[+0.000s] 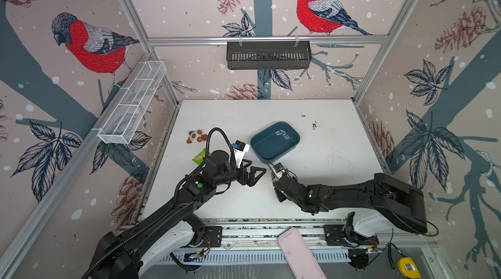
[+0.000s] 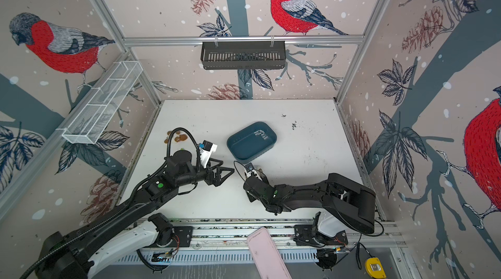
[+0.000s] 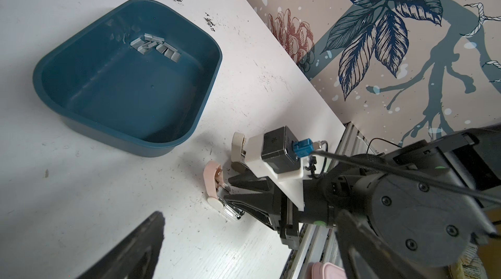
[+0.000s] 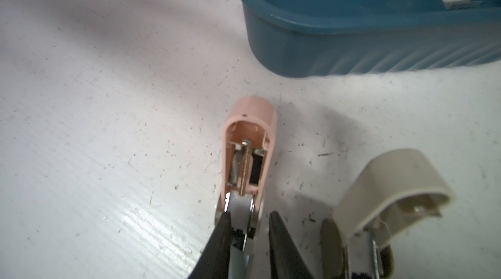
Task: Load the staples into the stapler
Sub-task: 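Push the staple strip into the pink stapler's channel with the right gripper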
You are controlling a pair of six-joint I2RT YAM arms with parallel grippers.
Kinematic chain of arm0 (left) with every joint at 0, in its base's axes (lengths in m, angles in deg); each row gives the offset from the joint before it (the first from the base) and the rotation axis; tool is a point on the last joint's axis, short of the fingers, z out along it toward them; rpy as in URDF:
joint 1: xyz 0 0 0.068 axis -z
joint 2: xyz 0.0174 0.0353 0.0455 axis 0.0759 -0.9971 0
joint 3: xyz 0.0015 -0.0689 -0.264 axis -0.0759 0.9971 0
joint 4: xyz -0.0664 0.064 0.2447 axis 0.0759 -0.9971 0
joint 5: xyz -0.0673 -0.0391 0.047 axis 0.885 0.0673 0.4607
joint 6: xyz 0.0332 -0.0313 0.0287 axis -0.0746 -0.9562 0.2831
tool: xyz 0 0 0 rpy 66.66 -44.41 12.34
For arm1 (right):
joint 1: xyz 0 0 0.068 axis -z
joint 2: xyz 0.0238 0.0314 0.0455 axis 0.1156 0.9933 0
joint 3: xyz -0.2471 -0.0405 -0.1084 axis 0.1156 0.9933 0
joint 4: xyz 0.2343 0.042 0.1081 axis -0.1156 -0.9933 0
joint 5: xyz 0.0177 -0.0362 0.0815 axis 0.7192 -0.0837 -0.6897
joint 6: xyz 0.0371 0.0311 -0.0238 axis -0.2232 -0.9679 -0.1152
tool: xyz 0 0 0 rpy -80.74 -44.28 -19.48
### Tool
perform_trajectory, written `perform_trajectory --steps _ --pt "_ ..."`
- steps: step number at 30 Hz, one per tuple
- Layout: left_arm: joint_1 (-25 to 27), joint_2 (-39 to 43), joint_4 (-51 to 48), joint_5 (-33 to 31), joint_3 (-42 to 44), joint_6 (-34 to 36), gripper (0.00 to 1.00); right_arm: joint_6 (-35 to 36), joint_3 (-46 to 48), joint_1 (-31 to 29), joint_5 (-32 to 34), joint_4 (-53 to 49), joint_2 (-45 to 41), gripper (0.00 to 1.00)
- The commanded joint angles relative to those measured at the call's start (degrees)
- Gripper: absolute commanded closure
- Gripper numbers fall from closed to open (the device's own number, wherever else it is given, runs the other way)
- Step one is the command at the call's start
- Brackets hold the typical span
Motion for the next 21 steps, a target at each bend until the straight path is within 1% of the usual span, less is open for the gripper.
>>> perform_trajectory --steps 1,8,12,17,19,21 --pt "0.17 0.06 1.93 0.28 -0.58 0.22 0.02 -0.45 -0.39 -0.15 0.33 0.02 -0.35 0.73" --pt "0.22 -0.17 1.85 0.26 -0.59 0.23 0.02 -2.26 -0.24 -0.09 -1.52 -1.16 -4.38 0.73" --pt "0.53 -0.7 2.06 -0.8 -0.17 -0.17 0.02 -5.76 0.2 -0.05 -3.72 -3.27 -8.08 0.73" --pt "2.25 -3.16 4.73 -3.68 1.17 -2.67 0.04 -12.6 -0.53 0.66 -5.66 -9.41 -10.57 0.73" --pt "2.68 -4.51 6.38 -4.37 1.6 -3.6 0.03 -14.14 -0.93 0.67 -6.69 -10.86 -10.71 0.73" --pt "2.99 -5.96 7.71 -4.42 1.84 -4.03 0.04 -14.25 -0.75 1.05 -8.79 -10.36 -11.03 0.72"
